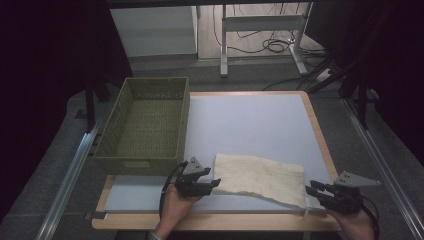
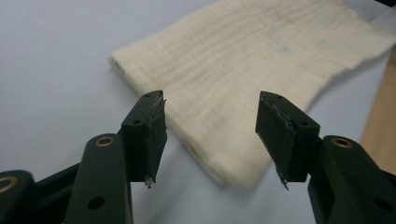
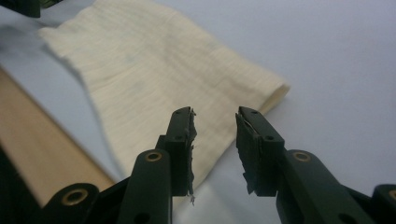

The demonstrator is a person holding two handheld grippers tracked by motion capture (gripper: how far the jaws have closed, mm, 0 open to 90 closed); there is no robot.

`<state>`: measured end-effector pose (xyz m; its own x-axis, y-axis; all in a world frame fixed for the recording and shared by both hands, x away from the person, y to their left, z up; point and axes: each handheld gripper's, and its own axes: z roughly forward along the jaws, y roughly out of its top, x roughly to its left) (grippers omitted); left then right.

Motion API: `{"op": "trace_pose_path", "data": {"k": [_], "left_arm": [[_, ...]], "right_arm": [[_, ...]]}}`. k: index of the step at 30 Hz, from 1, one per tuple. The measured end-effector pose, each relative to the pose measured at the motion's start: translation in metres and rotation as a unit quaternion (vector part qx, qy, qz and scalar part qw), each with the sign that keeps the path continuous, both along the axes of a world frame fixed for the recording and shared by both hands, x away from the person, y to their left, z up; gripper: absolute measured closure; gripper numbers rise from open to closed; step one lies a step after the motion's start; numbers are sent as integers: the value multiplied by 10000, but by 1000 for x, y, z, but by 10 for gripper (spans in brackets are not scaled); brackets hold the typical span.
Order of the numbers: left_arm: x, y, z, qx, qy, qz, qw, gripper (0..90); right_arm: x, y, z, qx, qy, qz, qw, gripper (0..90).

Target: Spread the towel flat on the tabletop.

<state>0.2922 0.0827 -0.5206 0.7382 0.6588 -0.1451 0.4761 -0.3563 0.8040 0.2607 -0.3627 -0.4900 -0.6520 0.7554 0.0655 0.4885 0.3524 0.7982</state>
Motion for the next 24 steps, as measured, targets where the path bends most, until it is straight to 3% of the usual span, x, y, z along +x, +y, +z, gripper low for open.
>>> {"op": "trace_pose_path", "data": {"k": [4,9,13,17,19,20,21,24], "left_arm": [[23,-16,2,51,-39,12,10000,429],[53,-27,2,178,-109,311,9993,430],[67,-25,-1,175,-60,525,9984,429],[71,-22,-6,200,-66,624,9978,414],[72,-20,-7,180,-77,651,9977,408],[73,-20,-8,165,-72,682,9975,410],[75,-19,-8,140,-78,712,9973,410],[78,-17,-6,80,-106,760,9970,424]], "right_arm": [[26,4,0,-47,-67,-135,9999,665],[59,11,0,-153,-149,-326,9992,663],[81,15,-12,-284,-1,-429,9987,641],[85,19,-28,-588,161,-335,9976,641],[81,20,-32,-545,146,-303,9979,724],[80,19,-32,-455,215,-275,9984,812],[80,19,-32,-391,295,-213,9986,845],[82,24,-27,-654,281,-198,9973,868]]}}
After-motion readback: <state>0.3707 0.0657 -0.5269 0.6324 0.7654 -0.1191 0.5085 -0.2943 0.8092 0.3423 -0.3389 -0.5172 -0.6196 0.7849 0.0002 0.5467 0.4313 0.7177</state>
